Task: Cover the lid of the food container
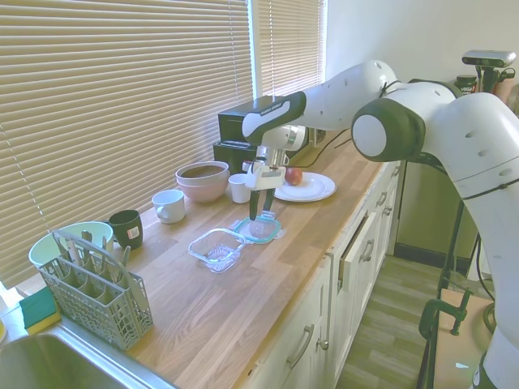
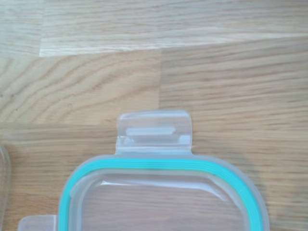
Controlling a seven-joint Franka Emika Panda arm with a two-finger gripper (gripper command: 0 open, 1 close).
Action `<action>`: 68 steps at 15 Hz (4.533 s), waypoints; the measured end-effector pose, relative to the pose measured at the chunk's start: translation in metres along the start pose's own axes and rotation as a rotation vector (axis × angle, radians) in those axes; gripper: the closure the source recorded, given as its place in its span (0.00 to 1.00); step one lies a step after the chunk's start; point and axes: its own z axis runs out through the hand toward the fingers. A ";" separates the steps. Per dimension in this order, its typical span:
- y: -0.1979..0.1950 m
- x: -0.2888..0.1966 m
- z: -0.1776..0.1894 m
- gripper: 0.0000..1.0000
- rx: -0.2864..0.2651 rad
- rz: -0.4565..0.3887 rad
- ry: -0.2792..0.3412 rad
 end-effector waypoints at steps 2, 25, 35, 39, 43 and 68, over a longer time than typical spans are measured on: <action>0.000 0.000 0.000 1.00 -0.004 -0.001 0.005; 0.023 -0.015 0.001 1.00 -0.008 0.037 0.001; 0.003 -0.079 -0.079 1.00 0.009 0.026 0.069; -0.025 -0.107 -0.099 1.00 0.006 0.026 0.089; -0.054 -0.126 -0.111 1.00 -0.012 0.024 0.106; -0.200 -0.185 -0.096 1.00 -0.127 0.007 0.150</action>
